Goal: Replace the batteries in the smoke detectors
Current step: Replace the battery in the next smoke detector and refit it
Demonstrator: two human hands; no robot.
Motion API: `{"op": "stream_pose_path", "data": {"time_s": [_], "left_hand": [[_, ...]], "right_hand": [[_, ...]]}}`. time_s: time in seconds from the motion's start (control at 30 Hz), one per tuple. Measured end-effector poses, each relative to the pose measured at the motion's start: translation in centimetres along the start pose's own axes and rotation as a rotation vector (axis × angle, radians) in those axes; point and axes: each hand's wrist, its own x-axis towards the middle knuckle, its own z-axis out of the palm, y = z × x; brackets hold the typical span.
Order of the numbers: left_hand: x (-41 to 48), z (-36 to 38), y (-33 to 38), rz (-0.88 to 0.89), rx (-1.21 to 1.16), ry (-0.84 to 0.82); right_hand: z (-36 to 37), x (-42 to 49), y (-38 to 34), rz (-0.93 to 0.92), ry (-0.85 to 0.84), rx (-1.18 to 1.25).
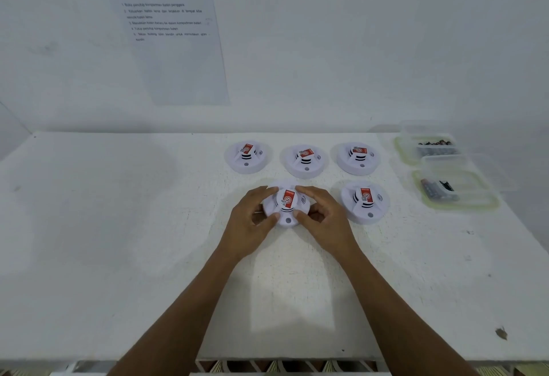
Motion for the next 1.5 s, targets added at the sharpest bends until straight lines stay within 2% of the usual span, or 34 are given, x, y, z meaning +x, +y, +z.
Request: {"op": "stream_pose_path", "data": {"time_s": [0.13, 0.23, 0.3, 0.43, 0.53, 0.67, 0.8, 0.93, 1.1, 1.2, 1.3, 1.43, 1.5], "left_hand": [[-0.4, 0.5, -0.9, -0.086, -0.043, -0.026], [-0.2, 0.5, 0.0, -0.062, 0.125, -0.043], [0.1, 0.8, 0.3, -0.038, 0.12, -0.009], [0.1, 1.3, -0.6, 0.0, 0.18, -0.004], [0.7, 0.6, -0.2, -0.086, 0.147, 0.007], [4.0, -2.4, -1.8, -0.074, 0.266, 0.133], [8.8, -5.4, -3.6, -0.218, 0.321, 0.055], [11.5, -6.2, -4.0, -0.239, 0.323, -0.072], [11.3, -6.1, -4.1, -0.128, 0.294, 0.022], [10.2, -6.0, -3.4, -0.052, 0.252, 0.083], [9.1, -5.8, -1.5, -0.006, 0.141, 0.147], [8.3, -5.1, 1.1, -0.014, 0.025, 0.123], [8.1, -4.5, 2.2, -0.016, -0.017, 0.114]], "right_hand": [[0.4, -0.2, 0.0, -0.036, 0.04, -0.119], [0.6, 0.0, 0.3, -0.011, 0.054, -0.214], [0.9, 0.2, 0.6, 0.011, 0.062, -0.238], [1.1, 0.3, 0.7, 0.043, 0.085, -0.242], [0.8, 0.2, 0.2, 0.009, 0.076, -0.246], [0.6, 0.1, 0.0, 0.004, 0.08, -0.223], [0.7, 0.1, 0.0, 0.021, 0.089, -0.22], [0.7, 0.3, -0.2, 0.069, 0.073, -0.194], [0.5, 1.6, -0.9, 0.089, 0.048, -0.163], [0.1, 3.2, -1.5, 0.03, 0.016, -0.224], [-0.1, 5.3, -2.6, -0.145, -0.028, -0.326], [-0.1, 8.2, -4.6, -0.355, -0.102, -0.491], [-0.2, 8.9, -5.2, -0.416, -0.081, -0.511]]}}
